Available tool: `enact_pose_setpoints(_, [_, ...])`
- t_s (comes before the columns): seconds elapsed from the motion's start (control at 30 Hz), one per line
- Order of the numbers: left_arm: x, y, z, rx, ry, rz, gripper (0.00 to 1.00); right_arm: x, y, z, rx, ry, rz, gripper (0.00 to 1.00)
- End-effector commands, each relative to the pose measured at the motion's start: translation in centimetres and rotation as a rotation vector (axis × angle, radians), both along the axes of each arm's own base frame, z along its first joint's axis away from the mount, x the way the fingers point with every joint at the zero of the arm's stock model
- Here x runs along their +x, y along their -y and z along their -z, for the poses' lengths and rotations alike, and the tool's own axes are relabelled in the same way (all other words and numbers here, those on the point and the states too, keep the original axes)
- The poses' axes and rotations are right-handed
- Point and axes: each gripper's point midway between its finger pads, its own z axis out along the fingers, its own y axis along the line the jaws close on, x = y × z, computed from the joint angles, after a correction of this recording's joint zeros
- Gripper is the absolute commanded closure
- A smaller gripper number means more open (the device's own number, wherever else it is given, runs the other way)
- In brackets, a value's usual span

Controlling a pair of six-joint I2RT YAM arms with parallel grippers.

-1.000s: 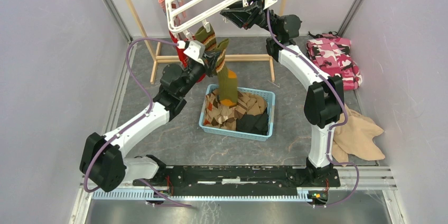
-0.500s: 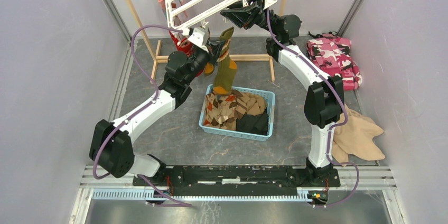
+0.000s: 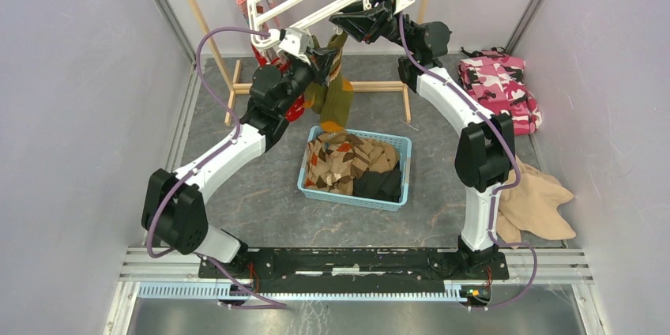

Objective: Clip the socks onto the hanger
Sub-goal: Open the clamp at the hanger, then clamp the sock onto the hanger.

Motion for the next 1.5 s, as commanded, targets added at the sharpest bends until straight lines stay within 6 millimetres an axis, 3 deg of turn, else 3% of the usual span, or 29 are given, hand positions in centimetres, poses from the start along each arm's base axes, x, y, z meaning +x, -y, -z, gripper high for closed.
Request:
enact_pose_setpoints(0.0, [0.0,0.0,-3.4,-0.078,0.045,0.019,0.98,-2.0,0.5,-2.5,0.019,0.061,-0.010,0.90])
enact_pose_setpoints(1.17, [0.3,0.2,-5.4,-0.165,0.052,0.063,0.98,-1.6,0.3,-1.9,0.012,0.050,-0.010,0.90])
enact_pose_setpoints(1.47, [-0.5,0.4,-6.1,-0.179,0.067,0.099,0.98,-1.3,0.3,-1.8,0.010,0.044,-0.004,0.90])
